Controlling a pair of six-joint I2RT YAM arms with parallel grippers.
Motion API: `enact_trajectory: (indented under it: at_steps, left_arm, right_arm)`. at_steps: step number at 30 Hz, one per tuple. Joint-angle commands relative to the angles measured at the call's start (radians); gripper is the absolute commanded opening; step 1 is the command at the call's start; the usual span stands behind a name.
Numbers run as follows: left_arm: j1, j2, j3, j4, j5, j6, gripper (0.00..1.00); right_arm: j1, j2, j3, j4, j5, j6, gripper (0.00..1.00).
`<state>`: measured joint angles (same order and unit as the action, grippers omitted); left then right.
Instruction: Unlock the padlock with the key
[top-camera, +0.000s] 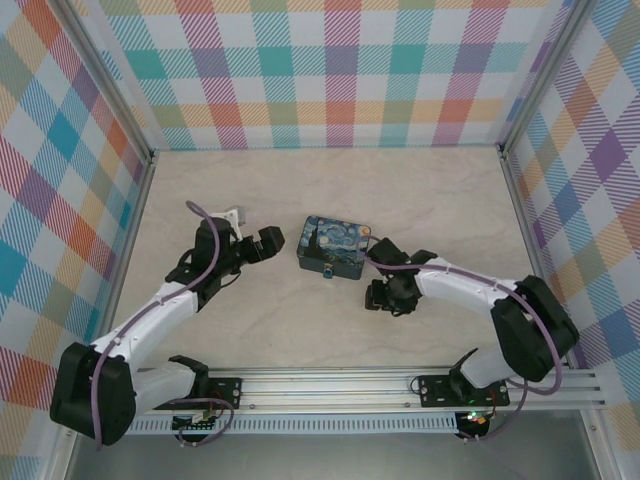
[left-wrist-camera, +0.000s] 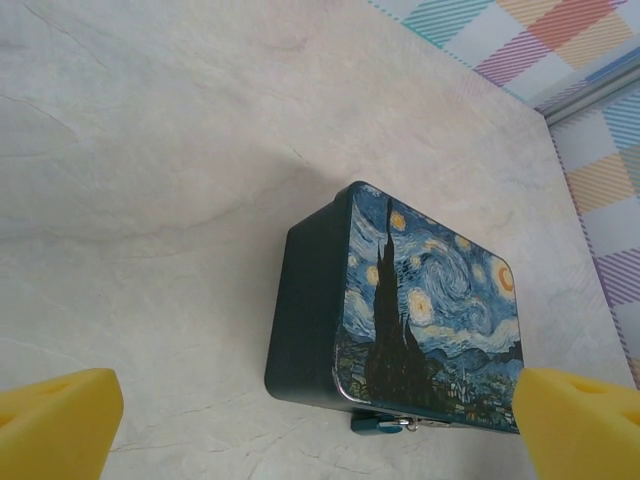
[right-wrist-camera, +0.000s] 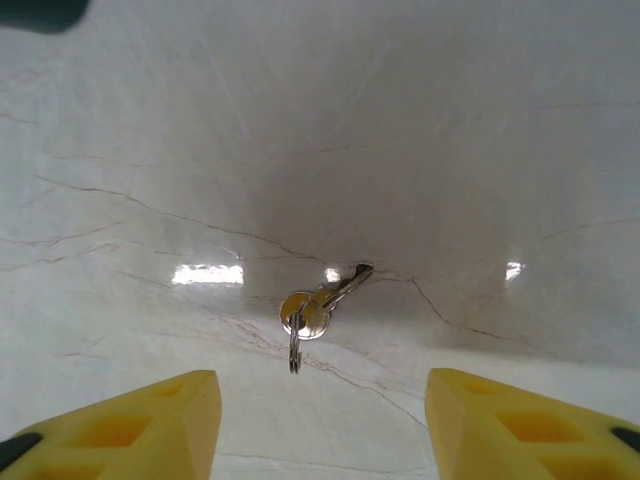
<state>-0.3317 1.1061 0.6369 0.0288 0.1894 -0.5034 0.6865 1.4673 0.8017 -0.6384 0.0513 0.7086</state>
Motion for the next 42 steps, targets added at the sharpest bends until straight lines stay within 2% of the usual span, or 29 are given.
enact_trajectory:
  at_steps: [1,13,26,36,42]
  left_arm:
    - [0.017,-0.045,-0.017,-0.018,-0.012,0.022,1.00]
    - [0.029,-0.069,-0.044,-0.012,0.002,0.016,1.00]
    - [0.042,-0.077,-0.032,-0.032,0.005,0.023,1.00]
    - [0.046,-0.104,0.002,-0.085,0.047,0.007,1.00]
    - [0.048,-0.109,0.015,-0.099,0.123,-0.079,1.00]
  right_arm:
    - [0.027,0.044,0.057,-0.057,0.061,0.034,0.52]
    - [0.054,0.146,0.119,-0.068,0.081,0.025,0.28]
    - [0.061,0.165,0.094,-0.066,0.088,-0.015,0.06]
    - [0.078,0.041,0.151,-0.051,0.097,-0.345,0.00]
    - [0.103,-0.071,0.172,0.001,0.127,-0.557,0.00]
